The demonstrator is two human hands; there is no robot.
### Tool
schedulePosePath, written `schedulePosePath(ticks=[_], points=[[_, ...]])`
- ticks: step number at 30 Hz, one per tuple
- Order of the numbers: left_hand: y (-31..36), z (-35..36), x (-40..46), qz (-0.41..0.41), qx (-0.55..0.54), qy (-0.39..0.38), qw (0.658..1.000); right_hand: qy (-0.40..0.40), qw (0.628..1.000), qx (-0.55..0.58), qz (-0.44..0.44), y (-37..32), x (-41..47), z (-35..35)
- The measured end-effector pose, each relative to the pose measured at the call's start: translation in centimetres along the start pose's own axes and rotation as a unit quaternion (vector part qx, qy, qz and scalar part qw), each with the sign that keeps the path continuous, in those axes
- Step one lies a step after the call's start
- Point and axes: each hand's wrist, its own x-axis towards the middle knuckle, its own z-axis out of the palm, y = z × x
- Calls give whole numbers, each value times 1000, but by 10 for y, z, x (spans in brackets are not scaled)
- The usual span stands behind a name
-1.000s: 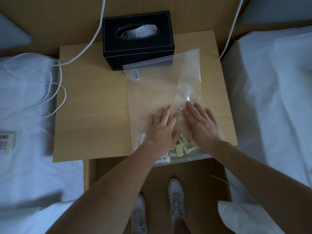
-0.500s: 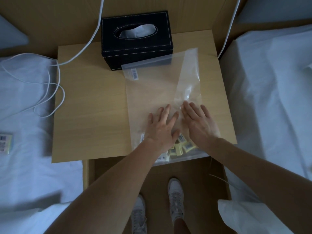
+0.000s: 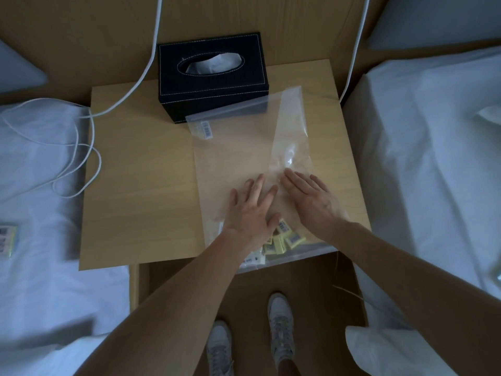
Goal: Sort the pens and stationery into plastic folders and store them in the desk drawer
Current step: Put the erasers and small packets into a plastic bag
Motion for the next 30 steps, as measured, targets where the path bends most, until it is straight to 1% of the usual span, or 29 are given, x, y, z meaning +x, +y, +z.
schedulePosePath(ticks=[3, 7, 9, 12, 17, 20, 23, 25, 27, 30], points=[[0, 2, 0, 0, 4, 2, 1000, 8, 1000, 12, 2, -2, 1, 2], [0, 4, 1, 0, 6, -1, 1000, -24, 999, 11, 35, -11, 9, -5], [-1, 4, 1, -2, 0, -3, 1000, -18, 999, 8, 48, -13, 12, -4], [-2, 5, -1, 5, -13, 5, 1000, -12, 999, -5, 45, -12, 8, 0], [-3, 5, -1, 5, -14, 12, 1000, -57, 998, -9, 39, -13, 0, -2], [-2, 8, -5, 1, -8, 34, 999, -76, 995, 42, 54, -8, -4, -3], [0, 16, -12, 4, -13, 51, 999, -70, 990, 89, 88, -10, -11, -6], [0, 22, -18, 0, -18, 72, 997, -69, 986, 98, 112, -15, -17, -5], [0, 28, -21, -2, -19, 95, 995, -93, 984, 93, 118, -20, -21, -4], [0, 30, -21, -6, -33, 96, 995, -118, 984, 71, 117, -25, -24, -4]])
